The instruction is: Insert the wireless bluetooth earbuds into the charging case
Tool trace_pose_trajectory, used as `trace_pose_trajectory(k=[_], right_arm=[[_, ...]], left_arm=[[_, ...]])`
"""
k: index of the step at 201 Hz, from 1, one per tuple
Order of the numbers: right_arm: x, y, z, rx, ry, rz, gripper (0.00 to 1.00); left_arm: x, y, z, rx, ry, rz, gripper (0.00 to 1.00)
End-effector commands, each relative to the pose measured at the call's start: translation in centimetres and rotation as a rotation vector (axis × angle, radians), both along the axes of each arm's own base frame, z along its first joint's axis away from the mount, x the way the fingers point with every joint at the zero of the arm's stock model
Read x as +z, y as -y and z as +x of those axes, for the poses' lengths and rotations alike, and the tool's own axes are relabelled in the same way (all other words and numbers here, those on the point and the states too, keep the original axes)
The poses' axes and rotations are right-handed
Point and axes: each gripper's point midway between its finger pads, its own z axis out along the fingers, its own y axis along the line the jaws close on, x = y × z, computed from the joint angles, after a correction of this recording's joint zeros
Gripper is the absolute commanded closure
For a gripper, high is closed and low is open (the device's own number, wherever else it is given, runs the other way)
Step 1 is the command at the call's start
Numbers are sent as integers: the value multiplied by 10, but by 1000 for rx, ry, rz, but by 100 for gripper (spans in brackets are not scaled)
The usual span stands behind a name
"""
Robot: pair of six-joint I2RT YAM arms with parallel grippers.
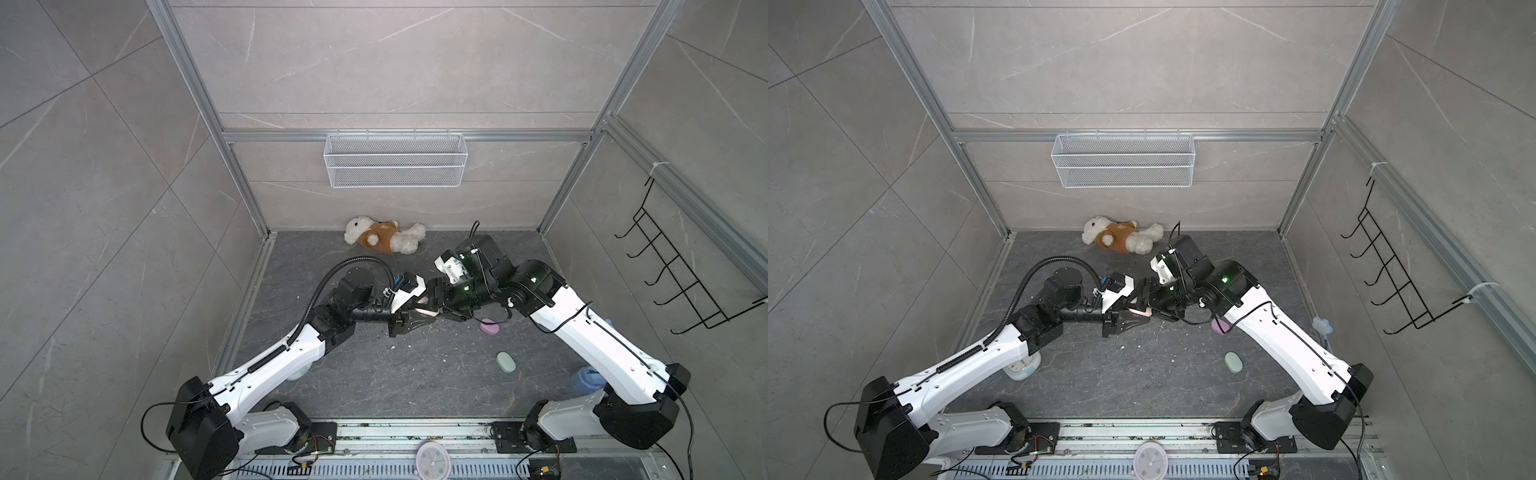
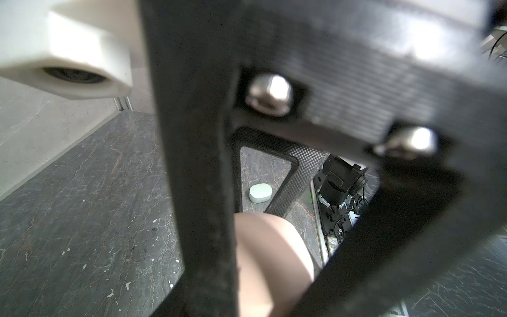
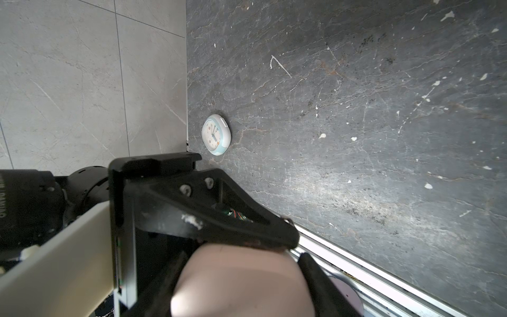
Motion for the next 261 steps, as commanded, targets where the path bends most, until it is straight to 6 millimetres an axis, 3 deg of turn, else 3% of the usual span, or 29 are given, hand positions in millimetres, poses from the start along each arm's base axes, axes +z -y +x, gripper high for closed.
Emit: trace_pose_trajectory(k=[1,30,63,101,167,225,261], right_arm=[[9,11,2,-47,43,0,57],[3,31,8,-95,64,-59,57],[-22,60,17,-162,83,-158,57],[-82,82,25,-198,74,-306,57],[-197,108,34,-240,67,-510,59],[-250,114,40,-224,69,-619,60],[-271,115,39,-204,66,-664,60]], left_arm=[[31,1,-2,-7,100,-71,68],[25,-3,2,41,86,-61,26],[-3,-20,13,180,30,-14,1],[-38,-46,23,358,-80,74,0],[-52,-75,30,518,-129,130,0],[-58,-81,38,576,-146,146,0],[-57,-83,38,589,-147,141,0]])
